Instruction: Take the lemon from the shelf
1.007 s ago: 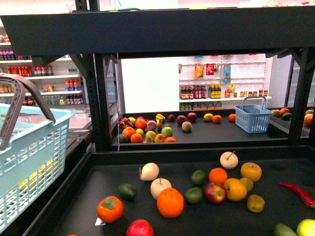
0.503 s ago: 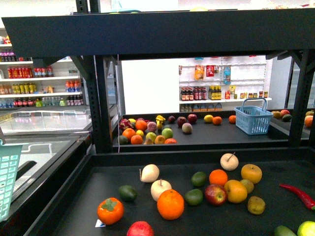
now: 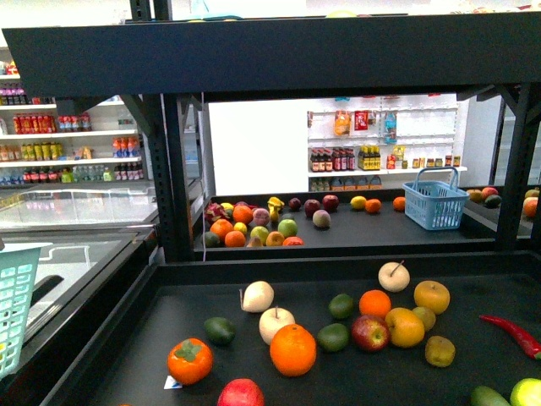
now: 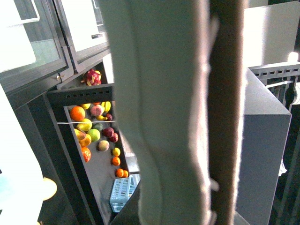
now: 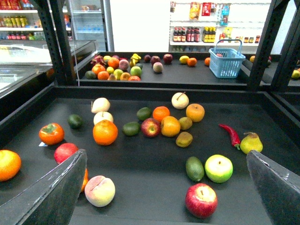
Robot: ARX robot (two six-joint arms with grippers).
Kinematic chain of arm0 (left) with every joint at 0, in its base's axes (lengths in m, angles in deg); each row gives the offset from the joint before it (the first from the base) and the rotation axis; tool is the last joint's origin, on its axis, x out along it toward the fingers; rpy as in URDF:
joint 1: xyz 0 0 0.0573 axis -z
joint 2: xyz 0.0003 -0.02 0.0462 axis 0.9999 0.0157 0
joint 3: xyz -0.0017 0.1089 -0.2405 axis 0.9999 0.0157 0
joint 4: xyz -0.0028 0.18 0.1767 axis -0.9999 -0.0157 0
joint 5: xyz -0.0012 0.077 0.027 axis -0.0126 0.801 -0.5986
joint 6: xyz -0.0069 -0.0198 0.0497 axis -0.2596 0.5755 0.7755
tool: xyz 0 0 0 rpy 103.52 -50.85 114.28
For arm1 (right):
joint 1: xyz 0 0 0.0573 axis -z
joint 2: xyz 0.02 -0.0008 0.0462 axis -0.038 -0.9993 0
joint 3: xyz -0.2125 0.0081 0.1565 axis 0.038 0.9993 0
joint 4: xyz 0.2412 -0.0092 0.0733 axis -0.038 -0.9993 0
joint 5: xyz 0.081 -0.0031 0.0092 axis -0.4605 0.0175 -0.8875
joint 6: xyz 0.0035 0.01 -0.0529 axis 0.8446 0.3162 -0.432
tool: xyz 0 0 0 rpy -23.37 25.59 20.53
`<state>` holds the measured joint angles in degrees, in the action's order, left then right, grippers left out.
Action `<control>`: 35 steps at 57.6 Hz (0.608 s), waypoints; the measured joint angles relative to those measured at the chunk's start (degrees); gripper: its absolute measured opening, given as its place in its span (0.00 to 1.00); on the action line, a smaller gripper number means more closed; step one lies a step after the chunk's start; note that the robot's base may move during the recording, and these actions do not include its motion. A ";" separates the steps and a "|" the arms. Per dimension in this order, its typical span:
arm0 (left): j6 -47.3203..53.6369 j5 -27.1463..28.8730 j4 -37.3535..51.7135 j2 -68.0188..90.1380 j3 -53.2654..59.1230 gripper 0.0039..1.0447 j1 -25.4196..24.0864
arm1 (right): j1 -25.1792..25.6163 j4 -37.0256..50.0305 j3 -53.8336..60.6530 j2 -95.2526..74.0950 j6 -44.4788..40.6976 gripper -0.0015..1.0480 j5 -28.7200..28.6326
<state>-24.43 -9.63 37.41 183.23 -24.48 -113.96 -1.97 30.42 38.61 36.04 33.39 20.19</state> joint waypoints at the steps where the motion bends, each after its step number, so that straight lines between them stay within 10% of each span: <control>1: -0.09 -0.39 0.68 -0.11 0.55 0.06 -0.20 | 0.00 0.00 0.00 0.00 0.00 0.98 0.00; 11: -0.20 -2.71 3.61 -1.46 4.90 0.08 -1.42 | 0.00 0.00 0.00 0.00 0.00 0.98 0.00; 35: 3.06 -3.48 6.36 -2.10 12.37 0.81 -4.04 | 0.00 0.00 0.00 0.00 0.00 0.98 0.00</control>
<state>-21.37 -13.11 43.77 181.13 -12.11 -118.01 -1.97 30.42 38.61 36.04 33.39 20.19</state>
